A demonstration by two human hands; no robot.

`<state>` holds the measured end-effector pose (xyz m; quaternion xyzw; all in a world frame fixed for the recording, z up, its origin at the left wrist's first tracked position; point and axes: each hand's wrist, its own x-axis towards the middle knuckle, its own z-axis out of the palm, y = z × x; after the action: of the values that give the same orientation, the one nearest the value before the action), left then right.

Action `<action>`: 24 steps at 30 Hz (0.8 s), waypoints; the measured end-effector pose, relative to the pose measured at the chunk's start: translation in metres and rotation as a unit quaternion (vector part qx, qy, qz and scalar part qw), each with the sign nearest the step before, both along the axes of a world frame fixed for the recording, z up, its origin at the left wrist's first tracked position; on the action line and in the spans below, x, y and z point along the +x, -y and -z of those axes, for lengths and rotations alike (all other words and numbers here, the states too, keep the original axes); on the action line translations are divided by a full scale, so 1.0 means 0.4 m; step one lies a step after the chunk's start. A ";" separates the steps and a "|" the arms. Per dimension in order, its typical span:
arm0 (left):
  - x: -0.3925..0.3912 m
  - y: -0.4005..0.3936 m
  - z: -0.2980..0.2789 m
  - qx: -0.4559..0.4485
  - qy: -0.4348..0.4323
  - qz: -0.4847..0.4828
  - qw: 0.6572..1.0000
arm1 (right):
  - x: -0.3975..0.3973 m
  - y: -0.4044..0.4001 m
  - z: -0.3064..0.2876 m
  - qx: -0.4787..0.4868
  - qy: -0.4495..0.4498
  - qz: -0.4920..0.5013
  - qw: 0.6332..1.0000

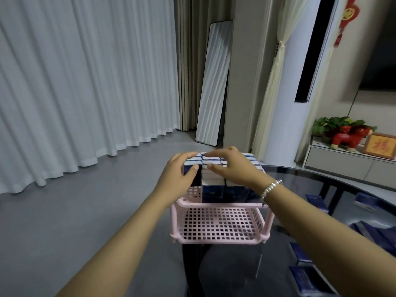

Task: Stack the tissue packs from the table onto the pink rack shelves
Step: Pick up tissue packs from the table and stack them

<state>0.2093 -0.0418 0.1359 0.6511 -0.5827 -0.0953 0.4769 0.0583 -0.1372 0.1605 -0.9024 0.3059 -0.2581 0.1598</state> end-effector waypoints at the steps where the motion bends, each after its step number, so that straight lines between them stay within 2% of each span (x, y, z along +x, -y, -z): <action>1: -0.028 -0.018 0.003 -0.016 -0.015 0.009 1.000 | -0.029 -0.022 0.001 -0.003 0.016 0.006 1.000; 5: -0.146 -0.075 0.033 -0.035 -0.027 0.046 0.998 | -0.152 -0.105 0.020 -0.012 0.047 0.026 0.998; 9: -0.268 -0.118 0.081 0.007 -0.081 0.104 0.991 | -0.282 -0.185 0.066 0.049 0.074 0.041 0.995; 13: -0.367 -0.146 0.145 0.065 -0.116 0.145 0.980 | -0.390 -0.233 0.138 0.100 0.042 0.079 0.991; 19: -0.456 -0.165 0.258 0.154 -0.137 0.131 0.970 | -0.498 -0.274 0.253 0.121 -0.033 0.131 0.983; 24: -0.498 -0.174 0.336 0.249 -0.065 0.125 0.958 | -0.561 -0.303 0.341 0.149 -0.080 0.174 0.970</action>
<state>0.0100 0.0279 0.0013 0.6637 -0.5848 -0.3385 0.3208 -0.1663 -0.0159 0.0242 -0.8194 0.5046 -0.1605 0.2198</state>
